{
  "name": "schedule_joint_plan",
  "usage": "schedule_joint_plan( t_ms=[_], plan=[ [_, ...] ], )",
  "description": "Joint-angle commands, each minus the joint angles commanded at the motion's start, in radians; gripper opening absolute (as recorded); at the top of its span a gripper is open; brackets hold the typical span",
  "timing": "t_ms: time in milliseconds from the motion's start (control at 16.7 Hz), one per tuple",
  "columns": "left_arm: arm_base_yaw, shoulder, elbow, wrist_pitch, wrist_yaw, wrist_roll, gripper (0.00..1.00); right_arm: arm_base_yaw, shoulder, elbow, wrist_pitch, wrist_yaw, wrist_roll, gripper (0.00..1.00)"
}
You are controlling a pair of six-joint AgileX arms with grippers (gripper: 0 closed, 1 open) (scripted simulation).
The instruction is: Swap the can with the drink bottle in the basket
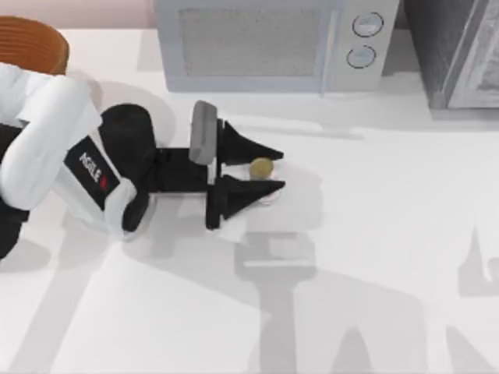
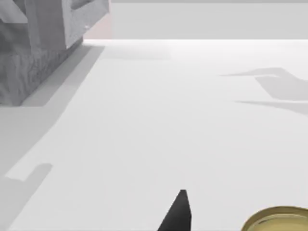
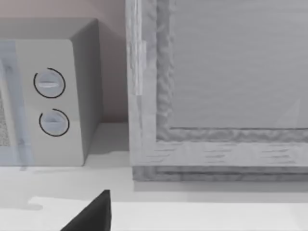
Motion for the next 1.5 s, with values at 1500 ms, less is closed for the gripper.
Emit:
schedule_joint_plan(
  t_ms=[1500],
  plan=[
    [0.039,-0.800,-0.541,-0.477,-0.508,0.016,1.00,0.000,0.000,0.000,0.000,0.000,0.000,1.00]
  ],
)
